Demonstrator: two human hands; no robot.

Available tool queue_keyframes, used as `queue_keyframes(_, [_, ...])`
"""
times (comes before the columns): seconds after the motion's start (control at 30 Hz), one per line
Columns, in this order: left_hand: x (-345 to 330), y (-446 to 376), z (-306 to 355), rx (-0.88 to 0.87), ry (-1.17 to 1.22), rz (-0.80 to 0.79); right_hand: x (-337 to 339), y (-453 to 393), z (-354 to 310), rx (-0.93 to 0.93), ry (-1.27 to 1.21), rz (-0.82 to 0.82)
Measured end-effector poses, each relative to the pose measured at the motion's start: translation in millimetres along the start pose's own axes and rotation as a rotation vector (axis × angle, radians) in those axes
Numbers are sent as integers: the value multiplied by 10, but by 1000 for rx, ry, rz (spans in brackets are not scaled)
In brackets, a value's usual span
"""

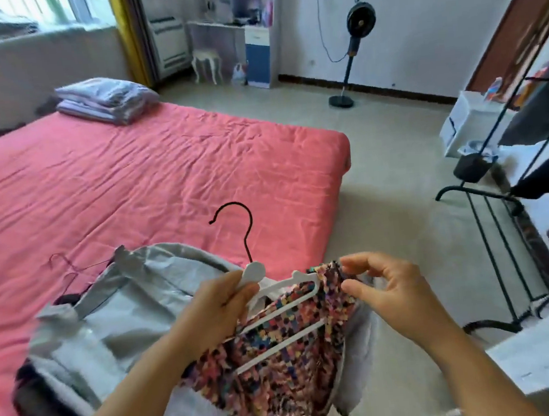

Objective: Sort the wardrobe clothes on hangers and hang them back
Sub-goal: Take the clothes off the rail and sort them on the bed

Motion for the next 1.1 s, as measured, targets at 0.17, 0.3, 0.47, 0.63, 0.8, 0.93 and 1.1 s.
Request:
queue_keyframes(0.17, [603, -244, -778, 125, -59, 175, -856, -326, -89, 53, 3, -111])
queue_keyframes(0.3, [1184, -472, -1344, 199, -122, 340, -1404, -543, -90, 77, -1, -188])
queue_keyframes(0.47, [1835, -718, -1944, 307, -172, 469, -2088, -802, -77, 76, -16, -281])
queue_keyframes(0.63, [2057, -790, -2592, 384, -224, 449, -2827, -1087, -106, 57, -52, -343])
queue_keyframes(0.8, [2078, -705, -3362, 542, -299, 426, -3553, -1181, -45, 29, -49, -453])
queue_keyframes(0.93, [2068, -553, -3900, 672, -391, 422, -3897, -1158, 71, 0, -22, -524])
queue_keyframes(1.1, [2127, -349, -4360, 840, -444, 474, -4147, -1111, 187, -40, 13, -585])
Point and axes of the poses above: each hand's wrist, its own y-axis away from the middle knuckle, its own x-axis out of the back of the hand, z = x × y, the point moved 8 cm from there along -y, towards the middle knuckle, and after that the axes turned 10 degrees about z, right-handed, at the moved point
